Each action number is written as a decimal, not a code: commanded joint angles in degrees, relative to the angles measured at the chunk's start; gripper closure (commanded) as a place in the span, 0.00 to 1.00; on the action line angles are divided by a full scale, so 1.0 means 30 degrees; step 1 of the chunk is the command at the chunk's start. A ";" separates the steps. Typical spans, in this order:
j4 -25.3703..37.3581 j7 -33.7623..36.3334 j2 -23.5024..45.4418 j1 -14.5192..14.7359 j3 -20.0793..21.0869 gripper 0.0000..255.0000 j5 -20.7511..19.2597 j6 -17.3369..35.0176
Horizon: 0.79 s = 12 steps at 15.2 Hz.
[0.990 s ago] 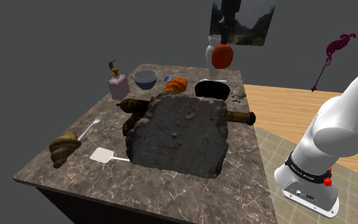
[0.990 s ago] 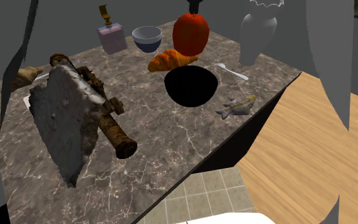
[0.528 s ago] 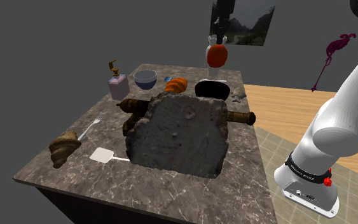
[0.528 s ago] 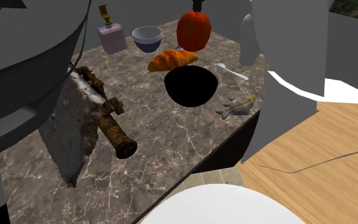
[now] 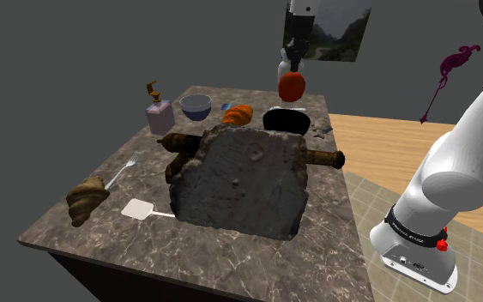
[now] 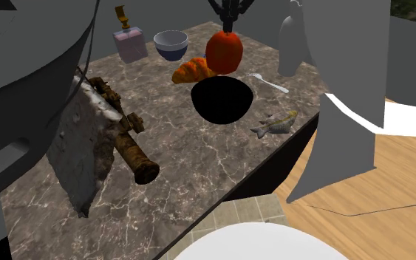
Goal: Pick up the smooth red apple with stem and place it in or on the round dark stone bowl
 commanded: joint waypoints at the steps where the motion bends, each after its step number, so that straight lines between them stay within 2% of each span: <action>1: -0.0578 -0.0012 -0.0053 -0.0006 -0.0004 1.00 -0.0011 0.0538; 12: -0.3398 -0.0085 -0.0047 -0.0023 -0.0025 1.00 -0.0004 0.3363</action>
